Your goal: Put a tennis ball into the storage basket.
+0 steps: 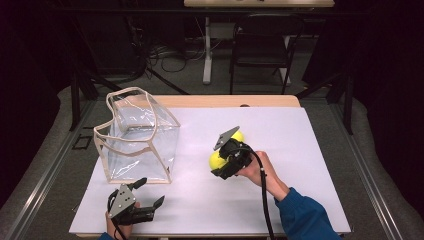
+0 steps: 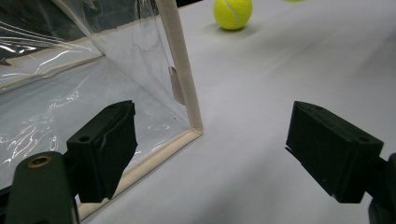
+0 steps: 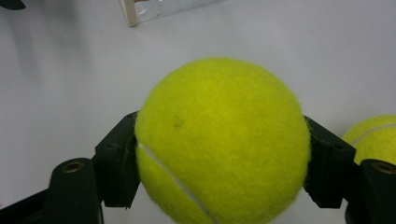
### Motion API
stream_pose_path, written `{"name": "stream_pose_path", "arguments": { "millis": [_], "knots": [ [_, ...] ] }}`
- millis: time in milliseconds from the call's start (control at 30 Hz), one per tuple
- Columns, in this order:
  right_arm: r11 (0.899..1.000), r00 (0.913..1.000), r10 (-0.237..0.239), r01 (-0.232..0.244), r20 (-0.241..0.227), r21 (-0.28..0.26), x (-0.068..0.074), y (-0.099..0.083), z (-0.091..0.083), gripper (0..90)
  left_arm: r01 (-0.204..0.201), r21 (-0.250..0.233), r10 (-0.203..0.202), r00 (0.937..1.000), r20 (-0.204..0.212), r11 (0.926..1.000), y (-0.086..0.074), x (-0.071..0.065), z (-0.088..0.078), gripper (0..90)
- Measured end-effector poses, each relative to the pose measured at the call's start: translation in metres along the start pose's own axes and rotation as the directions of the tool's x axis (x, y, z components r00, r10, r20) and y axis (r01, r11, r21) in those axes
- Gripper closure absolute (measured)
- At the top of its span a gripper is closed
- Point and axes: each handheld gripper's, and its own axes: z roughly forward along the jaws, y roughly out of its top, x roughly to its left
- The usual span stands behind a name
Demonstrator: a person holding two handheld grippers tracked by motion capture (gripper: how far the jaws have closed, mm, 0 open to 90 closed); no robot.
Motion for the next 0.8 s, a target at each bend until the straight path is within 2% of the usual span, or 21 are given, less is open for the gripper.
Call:
{"name": "stream_pose_path", "arguments": {
  "millis": [800],
  "knots": [
    [1.000,0.9997,-0.016,0.016,0.015,-0.010,-0.014,0.027,-0.006,26.1,-0.012,-0.006,0.012,0.9999,0.005,0.9999,0.000,-0.001,0.001,16.1]
  ]
}}
